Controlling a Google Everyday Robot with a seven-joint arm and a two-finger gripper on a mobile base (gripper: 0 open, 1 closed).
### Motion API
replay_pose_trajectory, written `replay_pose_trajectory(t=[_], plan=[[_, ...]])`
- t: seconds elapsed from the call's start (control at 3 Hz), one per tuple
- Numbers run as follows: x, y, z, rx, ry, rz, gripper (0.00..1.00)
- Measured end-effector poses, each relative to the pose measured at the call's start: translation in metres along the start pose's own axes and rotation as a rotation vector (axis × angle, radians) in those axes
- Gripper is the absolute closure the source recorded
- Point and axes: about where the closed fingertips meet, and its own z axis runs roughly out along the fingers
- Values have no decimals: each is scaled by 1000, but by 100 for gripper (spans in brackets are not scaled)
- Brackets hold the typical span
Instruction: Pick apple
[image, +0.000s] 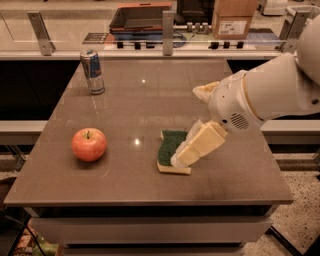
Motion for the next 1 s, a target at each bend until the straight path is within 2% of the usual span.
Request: replay_pose_trajectory(t=[0.33, 0.67, 1.0], plan=[[0, 0, 0, 0, 2, 0, 0], [-8, 1, 5, 3, -40, -12, 0], [-25, 8, 21, -8, -114, -34, 0]])
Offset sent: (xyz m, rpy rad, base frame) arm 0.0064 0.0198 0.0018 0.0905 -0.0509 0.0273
